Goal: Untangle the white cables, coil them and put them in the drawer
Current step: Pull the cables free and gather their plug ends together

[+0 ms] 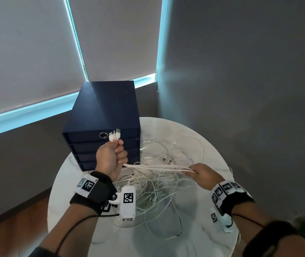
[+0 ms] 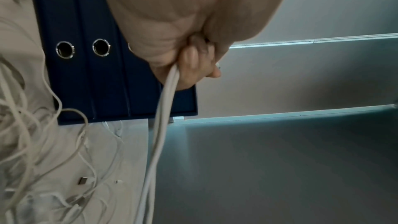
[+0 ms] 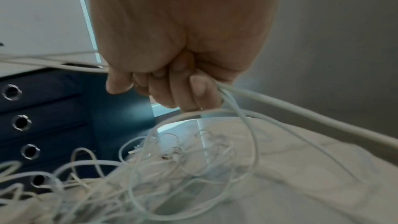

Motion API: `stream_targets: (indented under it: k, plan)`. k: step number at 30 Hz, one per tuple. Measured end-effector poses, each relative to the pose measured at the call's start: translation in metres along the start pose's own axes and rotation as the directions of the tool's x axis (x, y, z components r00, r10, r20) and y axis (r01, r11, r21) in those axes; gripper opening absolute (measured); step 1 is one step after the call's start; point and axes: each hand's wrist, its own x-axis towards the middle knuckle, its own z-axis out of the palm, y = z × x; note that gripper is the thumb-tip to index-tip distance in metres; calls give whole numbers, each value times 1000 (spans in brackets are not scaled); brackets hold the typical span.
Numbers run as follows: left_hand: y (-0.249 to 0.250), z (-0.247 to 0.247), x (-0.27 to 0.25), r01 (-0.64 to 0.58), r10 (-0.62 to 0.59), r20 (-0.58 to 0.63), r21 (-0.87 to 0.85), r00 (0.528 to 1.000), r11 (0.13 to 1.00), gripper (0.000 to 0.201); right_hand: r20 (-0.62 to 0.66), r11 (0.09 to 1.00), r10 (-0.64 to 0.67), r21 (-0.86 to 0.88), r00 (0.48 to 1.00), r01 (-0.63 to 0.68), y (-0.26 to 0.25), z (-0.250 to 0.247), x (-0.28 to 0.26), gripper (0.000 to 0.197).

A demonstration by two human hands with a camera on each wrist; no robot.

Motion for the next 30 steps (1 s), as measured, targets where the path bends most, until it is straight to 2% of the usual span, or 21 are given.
stream_targets:
  k: [3,5,7,10,13,15,18,22,25,26,28,30]
  plan:
    - [0,-6,0,21,-15,-41,141,999,990,31,-45,993,87,-82,995,-90,32,-8,-7,45]
    - [2,-10,0,30,-22,-50,173,999,984,31,-77,978,168,-111,983,-176,53,-14,-13,40]
    - [3,-13,1,35,-25,-55,182,998,983,31,-137,967,239,-56,961,-248,73,-22,-19,44]
    - [6,-15,0,35,-25,-57,184,998,982,30,-288,931,357,32,889,-364,92,-41,-29,44]
    - [2,-11,-2,55,-50,-30,186,998,981,30,-470,895,371,-47,801,-443,103,-57,-39,52]
    - [-4,-6,-5,64,-65,0,209,998,976,29,-498,854,395,-111,772,-508,106,-59,-42,54]
    - [-19,2,-10,73,-82,31,232,996,970,26,-331,781,537,-153,776,-606,114,-44,-46,42]
    - [-38,13,-15,88,-105,49,282,993,955,29,-67,778,601,-178,797,-602,132,-1,-45,22]
    - [-48,19,-16,95,-128,84,320,988,943,29,104,812,573,-205,813,-546,122,10,-40,33]
    - [-50,21,-16,97,-134,92,327,987,940,29,156,831,547,-214,823,-512,108,7,-40,32]
    - [-53,25,-17,102,-144,105,329,984,939,29,287,866,492,-263,822,-426,79,3,-39,18]
    - [-57,28,-17,98,-147,122,337,982,936,28,366,903,406,-300,837,-307,49,-5,-31,34]
